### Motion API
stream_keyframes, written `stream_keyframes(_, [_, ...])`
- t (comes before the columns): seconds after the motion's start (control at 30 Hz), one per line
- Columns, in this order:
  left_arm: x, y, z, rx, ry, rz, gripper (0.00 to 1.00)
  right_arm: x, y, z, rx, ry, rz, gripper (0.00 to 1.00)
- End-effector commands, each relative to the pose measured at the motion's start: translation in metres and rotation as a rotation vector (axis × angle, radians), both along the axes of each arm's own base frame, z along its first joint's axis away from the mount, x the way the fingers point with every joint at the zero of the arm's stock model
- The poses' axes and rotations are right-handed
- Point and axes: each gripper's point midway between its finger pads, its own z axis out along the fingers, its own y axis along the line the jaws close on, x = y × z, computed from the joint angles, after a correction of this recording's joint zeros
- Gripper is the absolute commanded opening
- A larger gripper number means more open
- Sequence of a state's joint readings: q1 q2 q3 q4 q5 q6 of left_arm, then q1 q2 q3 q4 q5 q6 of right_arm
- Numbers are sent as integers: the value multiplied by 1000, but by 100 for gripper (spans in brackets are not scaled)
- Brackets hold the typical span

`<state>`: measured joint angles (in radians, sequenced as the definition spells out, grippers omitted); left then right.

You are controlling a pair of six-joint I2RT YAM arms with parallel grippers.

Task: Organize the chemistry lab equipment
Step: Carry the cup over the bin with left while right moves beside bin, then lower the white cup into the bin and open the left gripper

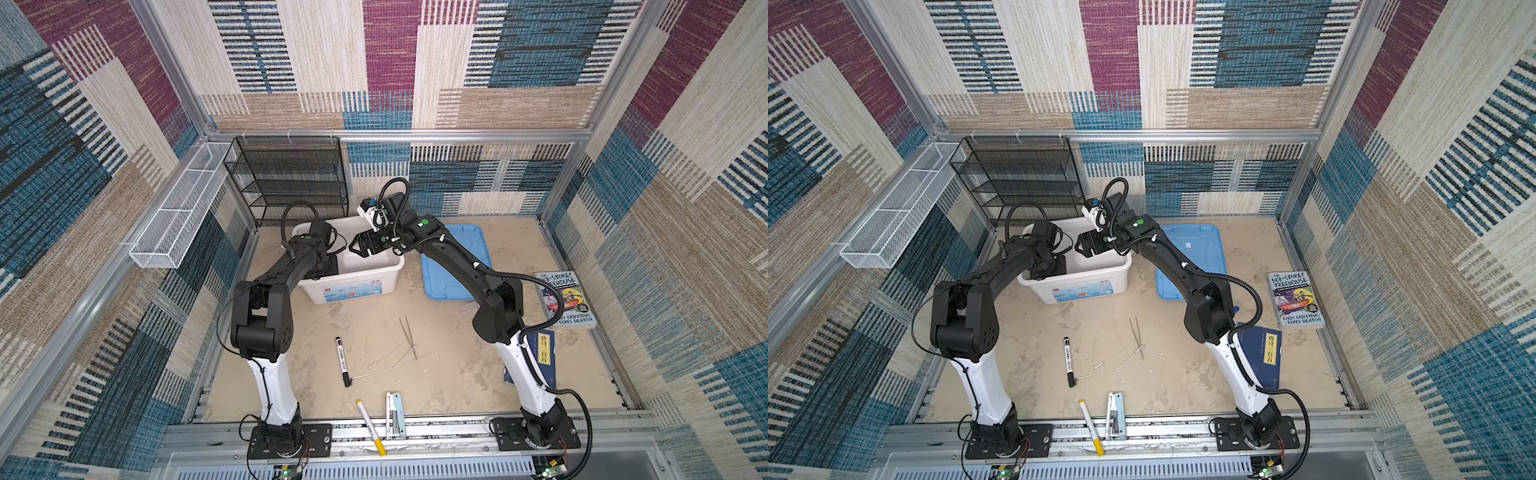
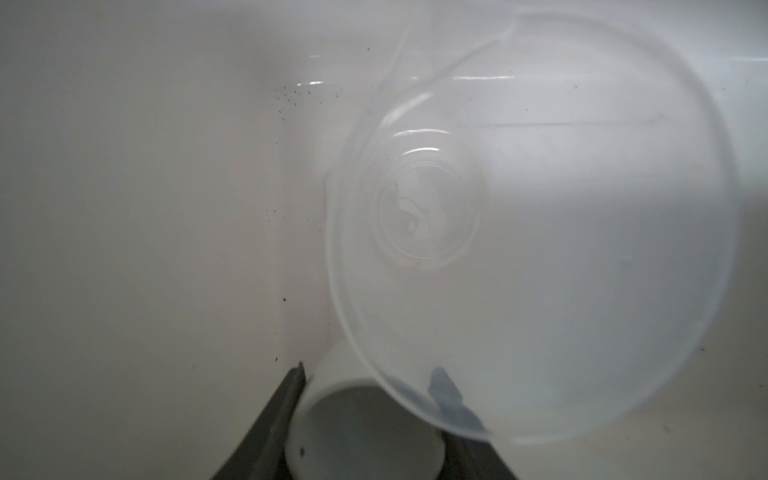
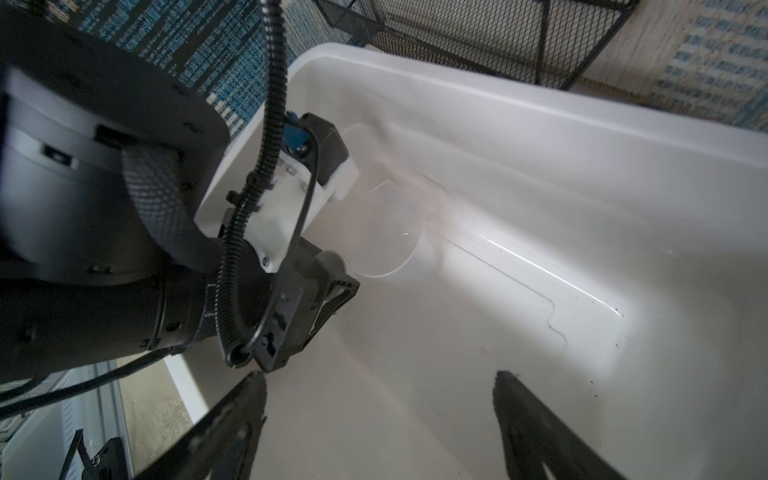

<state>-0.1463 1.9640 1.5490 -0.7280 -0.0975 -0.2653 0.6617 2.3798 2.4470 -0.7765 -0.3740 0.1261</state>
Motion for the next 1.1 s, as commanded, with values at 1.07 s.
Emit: stream_keyframes(1.07, [4,-4,-58,-15,74,4,44,8,9,-33,-16,11,16,86])
